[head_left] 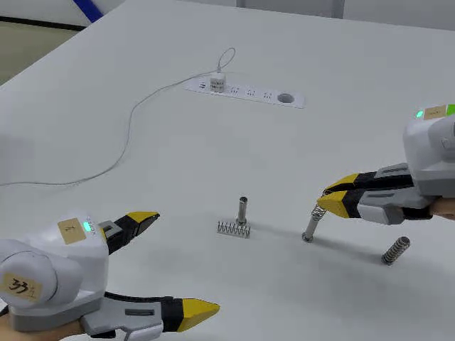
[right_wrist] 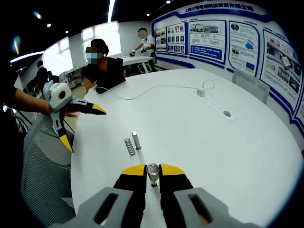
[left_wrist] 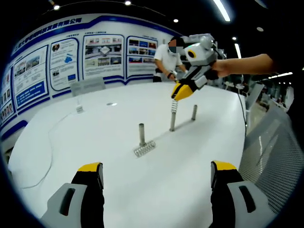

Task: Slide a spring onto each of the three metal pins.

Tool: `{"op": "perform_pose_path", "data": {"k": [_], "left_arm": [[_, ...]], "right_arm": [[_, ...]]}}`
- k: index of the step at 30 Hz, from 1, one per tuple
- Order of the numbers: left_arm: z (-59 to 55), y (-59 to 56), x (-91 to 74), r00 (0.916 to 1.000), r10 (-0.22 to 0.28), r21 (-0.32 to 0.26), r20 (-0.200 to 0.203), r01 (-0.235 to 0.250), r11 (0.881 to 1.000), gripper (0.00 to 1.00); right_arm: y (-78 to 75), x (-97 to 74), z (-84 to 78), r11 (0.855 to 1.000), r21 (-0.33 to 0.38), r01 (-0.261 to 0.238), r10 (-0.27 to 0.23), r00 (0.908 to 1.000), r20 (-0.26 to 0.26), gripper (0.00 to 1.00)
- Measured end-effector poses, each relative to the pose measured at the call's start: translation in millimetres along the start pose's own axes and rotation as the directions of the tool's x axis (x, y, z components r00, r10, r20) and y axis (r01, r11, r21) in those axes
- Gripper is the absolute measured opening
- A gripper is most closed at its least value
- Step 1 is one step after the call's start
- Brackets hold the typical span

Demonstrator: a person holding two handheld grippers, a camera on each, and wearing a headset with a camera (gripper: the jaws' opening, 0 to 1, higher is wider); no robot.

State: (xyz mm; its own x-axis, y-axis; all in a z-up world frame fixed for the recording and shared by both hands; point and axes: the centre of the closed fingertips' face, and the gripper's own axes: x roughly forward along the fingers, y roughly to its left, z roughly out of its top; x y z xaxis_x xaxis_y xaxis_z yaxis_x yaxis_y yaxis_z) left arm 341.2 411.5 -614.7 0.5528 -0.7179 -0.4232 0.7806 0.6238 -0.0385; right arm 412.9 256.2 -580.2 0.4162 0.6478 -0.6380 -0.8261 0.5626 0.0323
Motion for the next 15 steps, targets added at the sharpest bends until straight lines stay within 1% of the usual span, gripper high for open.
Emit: {"op": "perform_pose_path", "data": {"k": [4,6,11,13,15], "left_arm": [[0.2,-2.4,0.5,1.0000,-0.009,0.001,0.003,0.009,1.000,0.97],[-0.9,-2.5,0.9,1.0000,-0.009,0.004,-0.003,0.009,1.000,0.98],[-4.0,-9.4,3.4,0.9992,-0.036,0.017,-0.018,0.036,0.999,1.00],[-4.9,-8.4,3.3,0.9992,-0.033,0.016,-0.021,0.033,0.999,1.00],[-4.0,-6.4,2.6,0.9996,-0.025,0.007,-0.015,0.025,1.000,1.00]], "right_arm": [[-0.1,1.2,0.0,1.000,-0.005,0.001,-0.001,1.0000,-0.002,0.10],[-0.7,1.8,0.1,1.000,-0.004,0.004,-0.004,1.0000,-0.002,0.10],[0.6,2.0,-0.1,1.000,-0.008,-0.001,0.001,1.0000,-0.007,0.10],[1.6,2.2,-1.2,1.000,-0.008,-0.002,0.002,0.9999,-0.012,0.10],[2.6,2.8,-1.9,1.000,-0.006,-0.004,0.004,0.9999,-0.013,0.10]]}}
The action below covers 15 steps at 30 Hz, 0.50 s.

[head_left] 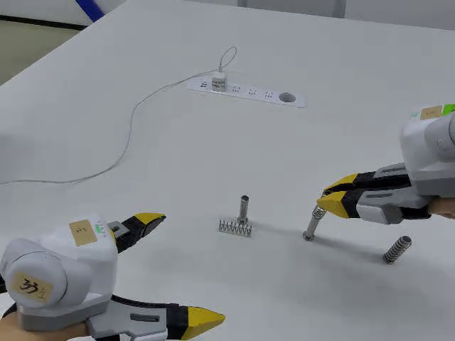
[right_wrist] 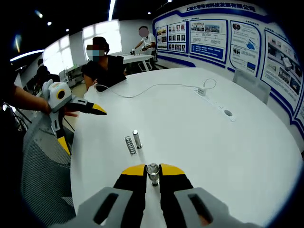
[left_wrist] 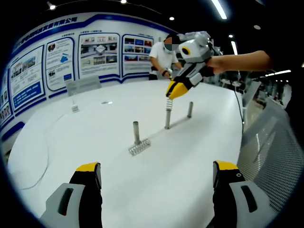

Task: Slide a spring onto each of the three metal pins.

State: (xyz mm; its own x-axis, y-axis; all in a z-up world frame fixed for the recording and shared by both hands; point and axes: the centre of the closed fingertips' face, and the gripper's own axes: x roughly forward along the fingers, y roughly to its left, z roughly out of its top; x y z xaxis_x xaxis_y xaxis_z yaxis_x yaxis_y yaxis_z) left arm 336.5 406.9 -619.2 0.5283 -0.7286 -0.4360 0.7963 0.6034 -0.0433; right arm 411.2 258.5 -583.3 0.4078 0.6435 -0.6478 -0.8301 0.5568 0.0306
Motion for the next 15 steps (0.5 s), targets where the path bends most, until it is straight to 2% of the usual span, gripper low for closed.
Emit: {"op": "perform_pose_path", "data": {"k": [7,12,15], "left_arm": [[0.9,1.8,-0.4,0.9999,0.009,-0.009,0.004,-0.009,1.000,1.00],[-3.2,2.3,0.1,0.9998,0.011,-0.003,-0.017,-0.011,1.000,1.00],[-2.5,2.1,0.1,0.9999,0.011,-0.009,-0.013,-0.011,1.000,1.00]], "right_arm": [[-0.8,7.9,-6.7,1.000,-0.007,0.001,-0.001,0.9998,-0.020,0.11],[-1.5,13.7,-12.4,1.000,-0.012,-0.002,0.002,0.9992,-0.039,0.11],[-2.0,17.7,-18.1,1.000,-0.024,-0.003,0.002,0.9984,-0.057,0.11]]}}
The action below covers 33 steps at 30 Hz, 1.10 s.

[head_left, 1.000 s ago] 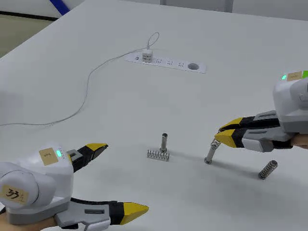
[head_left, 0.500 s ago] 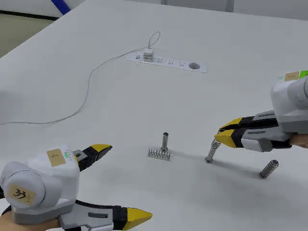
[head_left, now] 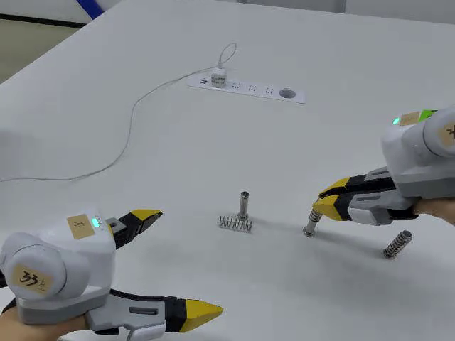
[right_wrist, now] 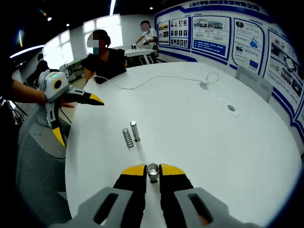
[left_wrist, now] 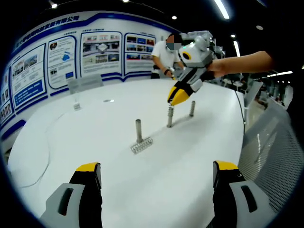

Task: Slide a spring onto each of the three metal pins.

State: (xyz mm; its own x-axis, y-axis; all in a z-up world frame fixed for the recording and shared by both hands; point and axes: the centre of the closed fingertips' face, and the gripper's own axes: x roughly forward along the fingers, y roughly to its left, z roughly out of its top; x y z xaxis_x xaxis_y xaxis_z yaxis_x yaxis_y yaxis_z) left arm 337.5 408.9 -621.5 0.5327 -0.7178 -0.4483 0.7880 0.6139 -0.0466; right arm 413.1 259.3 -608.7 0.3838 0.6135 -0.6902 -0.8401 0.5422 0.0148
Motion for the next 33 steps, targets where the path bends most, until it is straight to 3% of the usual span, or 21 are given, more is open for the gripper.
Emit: {"op": "perform_pose_path", "data": {"k": [10,20,33], "left_arm": [[1.5,5.2,-1.7,0.9997,0.022,-0.019,0.011,-0.022,1.000,1.00],[-2.6,5.1,-1.6,0.9998,0.019,-0.013,-0.010,-0.019,1.000,0.99],[-4.0,7.6,-2.0,0.9995,0.027,-0.018,-0.015,-0.027,0.999,0.98]], "right_arm": [[-0.5,11.4,-10.1,1.000,0.003,-0.005,0.005,0.9997,-0.022,0.11],[-2.4,15.7,-16.8,1.000,0.003,-0.004,0.004,0.9993,-0.038,0.11],[-3.3,14.3,-15.9,0.999,-0.050,0.009,-0.011,0.9991,-0.041,0.13]]}}
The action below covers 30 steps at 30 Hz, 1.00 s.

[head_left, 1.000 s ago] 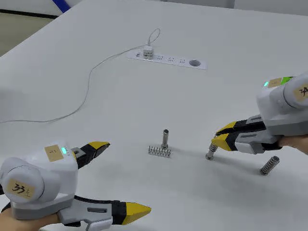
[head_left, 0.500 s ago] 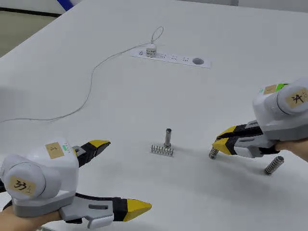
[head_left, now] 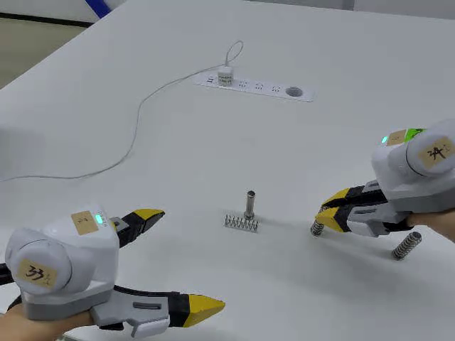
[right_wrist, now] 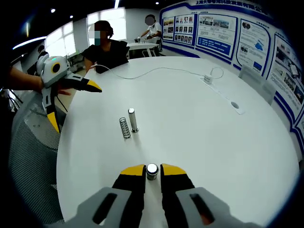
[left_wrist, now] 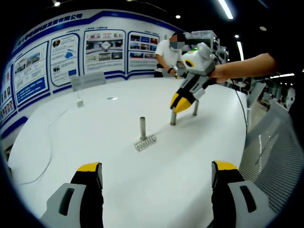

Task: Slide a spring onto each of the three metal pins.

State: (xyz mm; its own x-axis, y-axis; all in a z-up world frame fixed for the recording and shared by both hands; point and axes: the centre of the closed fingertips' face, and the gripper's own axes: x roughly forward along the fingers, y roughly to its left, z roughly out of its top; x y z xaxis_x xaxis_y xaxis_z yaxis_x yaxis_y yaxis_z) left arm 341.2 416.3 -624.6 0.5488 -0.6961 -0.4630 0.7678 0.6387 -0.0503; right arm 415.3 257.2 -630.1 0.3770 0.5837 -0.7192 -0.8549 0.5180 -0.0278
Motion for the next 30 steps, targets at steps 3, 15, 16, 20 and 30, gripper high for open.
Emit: {"op": "perform_pose_path", "data": {"k": [3,15,16,20,30], "left_arm": [[0.8,2.4,-0.9,0.9999,0.010,-0.005,0.004,-0.010,1.000,0.97],[-0.7,1.3,-0.7,0.9999,0.007,0.000,-0.007,-0.007,1.000,0.97],[-0.7,1.4,-0.8,0.9999,0.008,0.000,-0.007,-0.008,1.000,0.97],[-0.6,2.3,-1.1,0.9999,0.012,-0.002,-0.007,-0.012,1.000,0.97],[0.3,1.9,-1.0,0.9999,0.011,-0.001,-0.001,-0.011,1.000,0.96]], "right_arm": [[-3.0,-4.6,4.1,1.000,0.017,0.009,-0.009,0.9997,0.023,0.16],[25.4,-9.0,43.2,0.999,-0.007,-0.042,0.042,0.9915,0.123,0.16],[29.1,-6.1,45.2,0.999,-0.017,-0.047,0.049,0.9913,0.122,0.17],[41.5,7.6,50.5,0.995,-0.068,-0.067,0.074,0.9914,0.107,0.17],[56.0,40.1,50.7,0.993,-0.070,-0.095,0.100,0.9927,0.067,0.18]]}}
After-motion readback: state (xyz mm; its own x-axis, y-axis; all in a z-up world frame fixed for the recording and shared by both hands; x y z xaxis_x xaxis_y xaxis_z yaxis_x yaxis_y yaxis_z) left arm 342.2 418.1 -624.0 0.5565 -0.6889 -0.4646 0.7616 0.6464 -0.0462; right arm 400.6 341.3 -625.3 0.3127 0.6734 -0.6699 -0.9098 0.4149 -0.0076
